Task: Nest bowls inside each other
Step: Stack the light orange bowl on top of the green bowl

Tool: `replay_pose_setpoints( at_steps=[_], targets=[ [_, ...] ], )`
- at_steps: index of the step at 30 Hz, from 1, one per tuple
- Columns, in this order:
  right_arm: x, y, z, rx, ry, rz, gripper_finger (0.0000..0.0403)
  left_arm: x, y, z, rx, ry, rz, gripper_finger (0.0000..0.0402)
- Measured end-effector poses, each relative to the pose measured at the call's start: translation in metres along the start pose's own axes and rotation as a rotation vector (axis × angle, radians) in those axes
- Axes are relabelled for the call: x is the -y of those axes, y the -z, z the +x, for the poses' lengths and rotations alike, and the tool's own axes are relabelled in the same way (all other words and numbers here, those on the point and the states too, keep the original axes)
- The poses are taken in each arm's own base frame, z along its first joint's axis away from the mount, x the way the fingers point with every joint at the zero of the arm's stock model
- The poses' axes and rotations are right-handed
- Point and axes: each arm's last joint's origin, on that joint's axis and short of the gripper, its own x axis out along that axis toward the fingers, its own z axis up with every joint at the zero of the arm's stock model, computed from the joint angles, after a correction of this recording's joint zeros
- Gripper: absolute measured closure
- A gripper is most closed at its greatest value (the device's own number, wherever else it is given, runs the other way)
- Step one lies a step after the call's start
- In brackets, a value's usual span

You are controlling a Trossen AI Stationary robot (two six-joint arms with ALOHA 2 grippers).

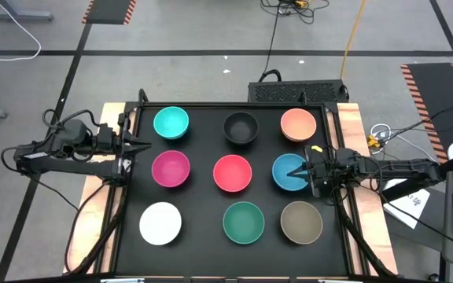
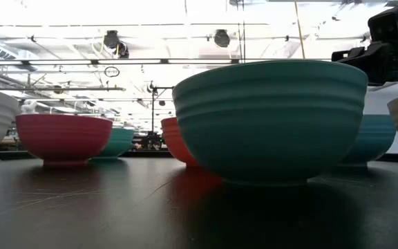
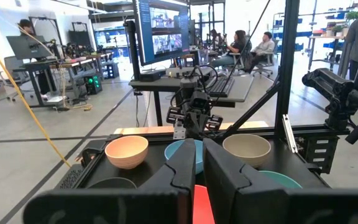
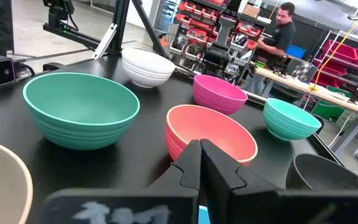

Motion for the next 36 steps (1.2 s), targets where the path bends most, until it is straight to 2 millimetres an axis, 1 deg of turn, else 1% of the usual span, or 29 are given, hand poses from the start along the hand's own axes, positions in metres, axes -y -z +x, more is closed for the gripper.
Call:
replay_pose_setpoints(
  at_steps=[16, 21, 26, 32, 36],
  targets=[
    [0.0, 0.0, 0.0, 0.004, 0.001, 0.001, 0.0403, 0.0, 0.0, 0.0, 0.0, 0.0, 0.0, 0.0366],
    [0.0, -0.001, 0.0, 0.015, 0.0, 0.101, 0.0403, 0.0, 0.0, 0.0, 0.0, 0.0, 0.0, 0.0366],
    [0.004, -0.012, -0.001, 0.128, 0.03, 0.102, 0.0403, 0.0, 0.0, 0.0, 0.0, 0.0, 0.0, 0.0366],
    [0.009, -0.03, -0.005, 0.319, 0.079, 0.067, 0.0403, 0.0, 0.0, 0.0, 0.0, 0.0, 0.0, 0.0366],
    [0.011, -0.038, -0.008, 0.406, 0.092, 0.09, 0.0403, 0.0, 0.0, 0.0, 0.0, 0.0, 0.0, 0.0366]
  ],
)
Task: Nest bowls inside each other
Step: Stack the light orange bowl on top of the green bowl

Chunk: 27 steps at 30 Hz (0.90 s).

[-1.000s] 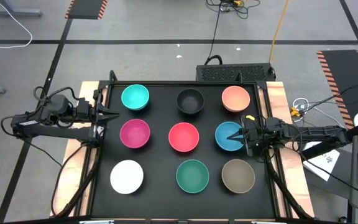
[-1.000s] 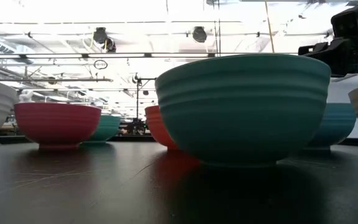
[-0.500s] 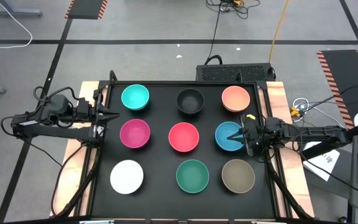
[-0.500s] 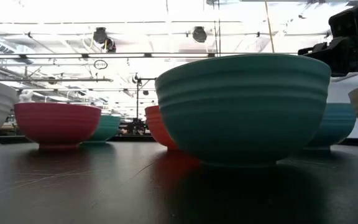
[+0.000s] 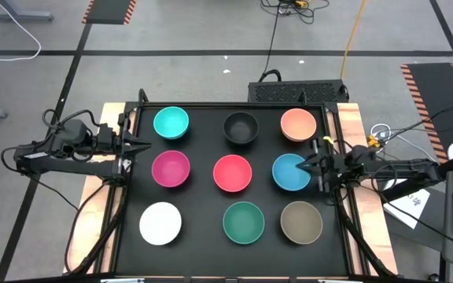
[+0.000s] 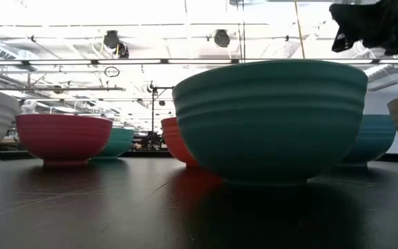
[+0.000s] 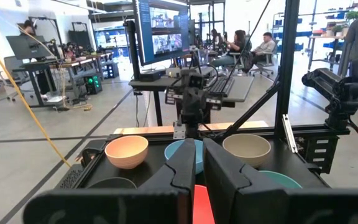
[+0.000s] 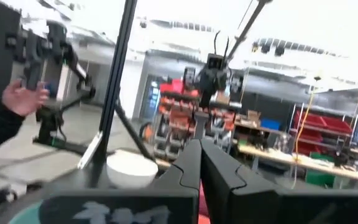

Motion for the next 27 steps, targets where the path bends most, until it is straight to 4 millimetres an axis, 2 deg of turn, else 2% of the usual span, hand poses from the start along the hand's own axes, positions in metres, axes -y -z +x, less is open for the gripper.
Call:
replay_pose_setpoints(
  at_steps=[11, 22, 27],
  targets=[
    [0.0, -0.002, 0.0, 0.02, 0.001, 0.132, 0.0403, 0.0, -0.003, 0.0, 0.033, -0.002, -0.001, 0.0366],
    [0.0, 0.0, 0.0, 0.0, -0.001, 0.138, 0.0403, 0.0, -0.007, 0.001, 0.072, 0.003, -0.026, 0.0366],
    [0.0, 0.0, 0.0, -0.005, -0.002, 0.182, 0.0403, -0.001, -0.015, 0.006, 0.142, -0.017, -0.013, 0.0366]
  ],
)
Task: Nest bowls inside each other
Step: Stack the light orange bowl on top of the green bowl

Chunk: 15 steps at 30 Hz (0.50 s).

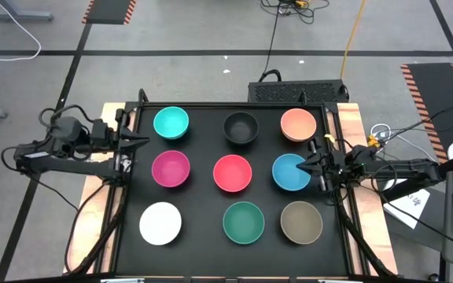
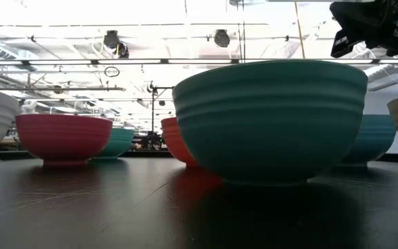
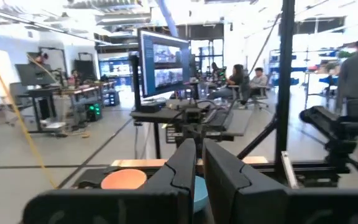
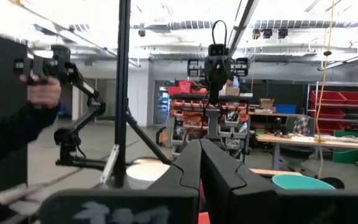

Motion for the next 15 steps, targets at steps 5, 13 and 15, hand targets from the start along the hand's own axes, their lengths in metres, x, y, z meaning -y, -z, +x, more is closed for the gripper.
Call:
replay_pose_setpoints(
  at_steps=[5, 13, 15],
  targets=[
    [0.0, 0.0, 0.001, 0.006, 0.0, -0.061, 0.0403, -0.002, 0.019, 0.018, -0.188, -0.092, 0.015, 0.0366],
    [0.009, 0.011, 0.008, -0.129, 0.12, 0.034, 0.0349, -0.005, 0.059, 0.071, -0.383, -0.193, 0.054, 0.0343],
    [0.013, 0.003, 0.017, -0.159, 0.146, 0.036, 0.0318, -0.009, 0.057, 0.079, -0.346, -0.217, 0.071, 0.032]
  ],
)
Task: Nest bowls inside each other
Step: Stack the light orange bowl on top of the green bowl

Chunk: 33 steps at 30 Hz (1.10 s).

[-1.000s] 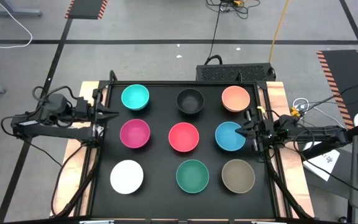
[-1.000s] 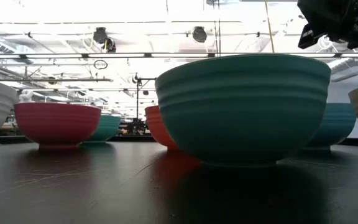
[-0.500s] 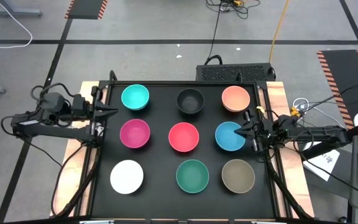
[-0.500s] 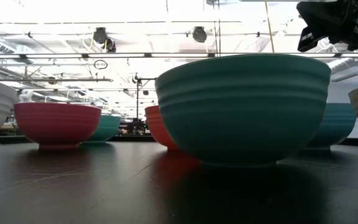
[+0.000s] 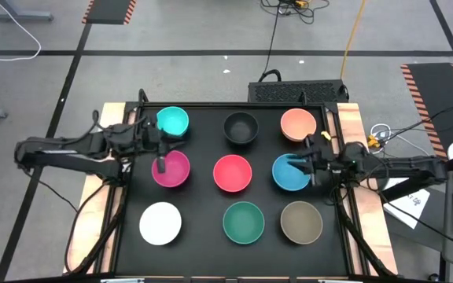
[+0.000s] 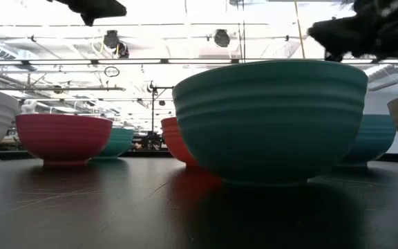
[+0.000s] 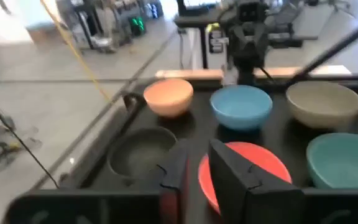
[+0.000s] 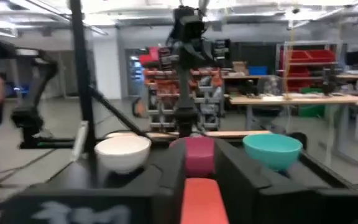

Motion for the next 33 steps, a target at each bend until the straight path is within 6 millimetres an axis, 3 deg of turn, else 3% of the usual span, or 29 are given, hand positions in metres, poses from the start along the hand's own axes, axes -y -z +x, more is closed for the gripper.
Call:
replay_pose_setpoints(
  at_steps=[4, 8, 15, 24, 33],
  targets=[
    [0.006, -0.011, 0.016, -0.059, 0.033, -0.023, 0.0252, -0.01, -0.005, 0.002, 0.045, -0.059, -0.005, 0.0257],
    [0.01, -0.014, 0.026, -0.1, 0.076, -0.07, 0.0201, -0.02, -0.01, -0.011, 0.064, -0.125, -0.033, 0.0184],
    [0.018, -0.013, 0.031, -0.132, 0.134, -0.12, 0.0164, -0.024, -0.006, -0.032, 0.046, -0.133, -0.06, 0.0091],
    [0.023, -0.017, 0.027, -0.11, 0.171, -0.128, 0.0163, -0.027, 0.0, -0.044, -0.002, -0.178, -0.058, 0.0096],
    [0.023, -0.018, 0.027, -0.103, 0.171, -0.122, 0.0163, -0.034, 0.004, -0.044, -0.038, -0.215, -0.067, 0.0088]
  ],
)
